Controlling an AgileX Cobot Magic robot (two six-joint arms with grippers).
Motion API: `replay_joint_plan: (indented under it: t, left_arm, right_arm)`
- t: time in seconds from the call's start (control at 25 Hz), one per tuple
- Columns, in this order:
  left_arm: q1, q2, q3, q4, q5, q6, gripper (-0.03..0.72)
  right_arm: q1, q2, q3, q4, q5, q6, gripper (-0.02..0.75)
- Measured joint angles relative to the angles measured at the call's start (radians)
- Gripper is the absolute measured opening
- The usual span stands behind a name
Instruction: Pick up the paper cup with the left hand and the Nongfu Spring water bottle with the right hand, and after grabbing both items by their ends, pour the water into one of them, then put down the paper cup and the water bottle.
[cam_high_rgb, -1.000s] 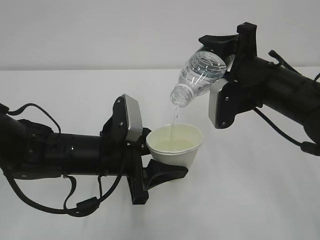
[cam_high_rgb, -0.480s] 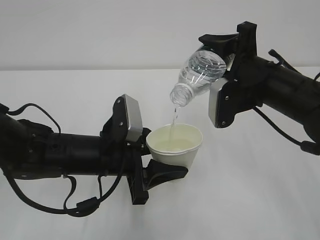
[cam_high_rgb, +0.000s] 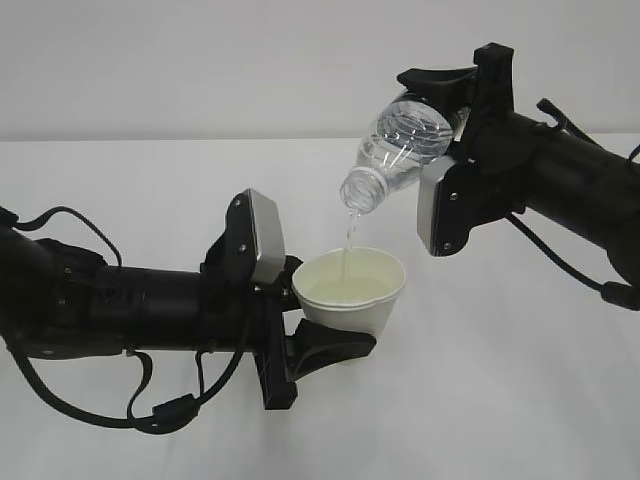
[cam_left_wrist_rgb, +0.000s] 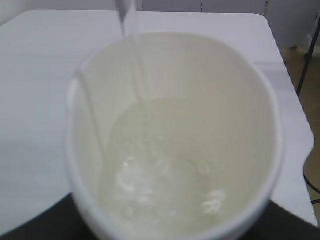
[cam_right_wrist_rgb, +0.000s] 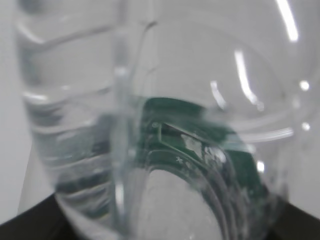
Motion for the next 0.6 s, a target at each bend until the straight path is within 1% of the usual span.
replay_joint_plan:
  t: [0.6]
  left_arm:
    - [0.0, 0.002, 0.0, 0.001, 0.008, 0.0, 0.389]
  right_arm:
    - [0.0, 0.0, 0.0, 0.0, 0.0, -0.001, 0.47]
